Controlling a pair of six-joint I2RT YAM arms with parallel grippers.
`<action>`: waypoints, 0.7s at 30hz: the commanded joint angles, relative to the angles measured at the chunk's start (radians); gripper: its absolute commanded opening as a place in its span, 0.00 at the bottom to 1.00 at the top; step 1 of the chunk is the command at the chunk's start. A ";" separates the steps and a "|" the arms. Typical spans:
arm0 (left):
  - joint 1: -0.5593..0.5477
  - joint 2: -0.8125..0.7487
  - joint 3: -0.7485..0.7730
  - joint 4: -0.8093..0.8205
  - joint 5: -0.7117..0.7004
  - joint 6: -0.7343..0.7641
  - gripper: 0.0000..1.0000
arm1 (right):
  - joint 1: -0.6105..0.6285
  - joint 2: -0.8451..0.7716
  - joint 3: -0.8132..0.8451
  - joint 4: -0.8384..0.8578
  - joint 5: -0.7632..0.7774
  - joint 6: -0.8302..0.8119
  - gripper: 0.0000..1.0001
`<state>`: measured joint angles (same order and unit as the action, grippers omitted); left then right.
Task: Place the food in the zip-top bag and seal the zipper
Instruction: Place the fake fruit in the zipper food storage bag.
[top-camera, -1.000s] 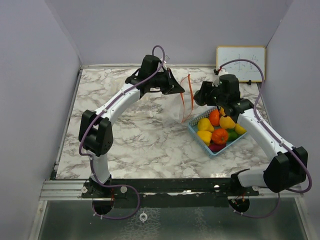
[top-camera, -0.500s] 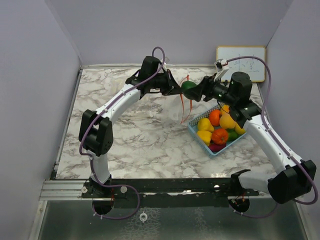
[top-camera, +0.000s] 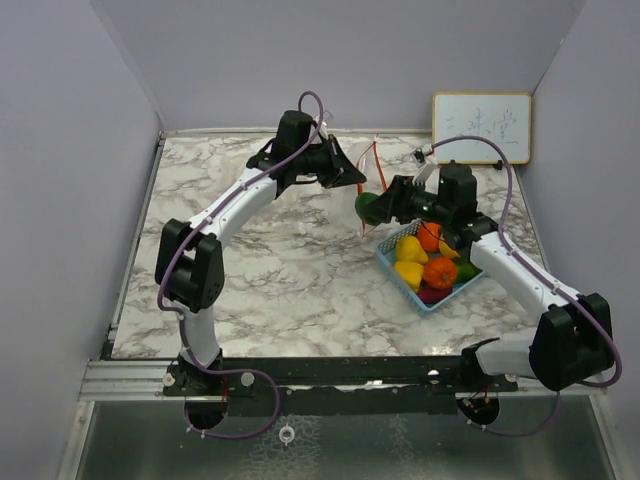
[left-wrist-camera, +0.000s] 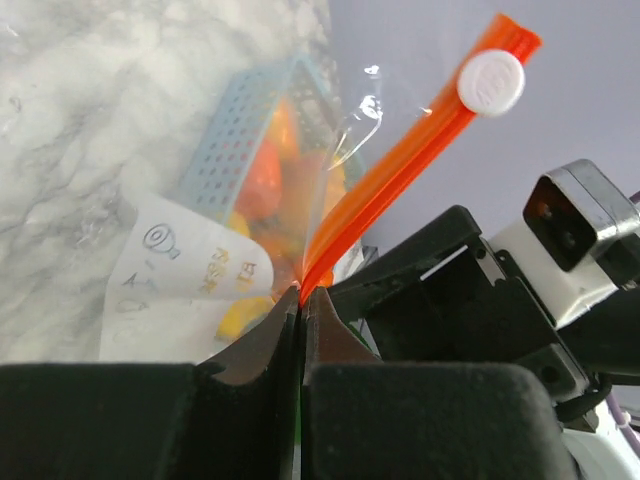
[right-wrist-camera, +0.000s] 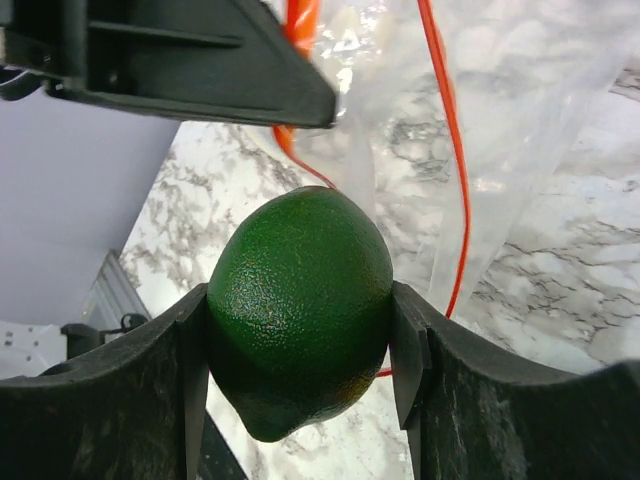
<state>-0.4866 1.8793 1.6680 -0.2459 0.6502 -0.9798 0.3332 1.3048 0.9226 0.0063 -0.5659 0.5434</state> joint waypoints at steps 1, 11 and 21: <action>0.022 -0.067 -0.032 0.078 0.073 -0.054 0.00 | 0.000 0.020 0.005 -0.056 0.123 -0.043 0.08; 0.022 -0.106 -0.111 0.127 0.100 -0.103 0.00 | 0.000 0.130 0.124 -0.046 0.250 -0.079 0.10; 0.022 -0.085 -0.140 0.215 0.113 -0.152 0.00 | 0.013 0.151 0.202 -0.077 0.127 -0.084 0.77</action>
<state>-0.4622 1.8061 1.5246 -0.1081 0.7235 -1.1049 0.3367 1.4776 1.0855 -0.0555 -0.3862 0.4915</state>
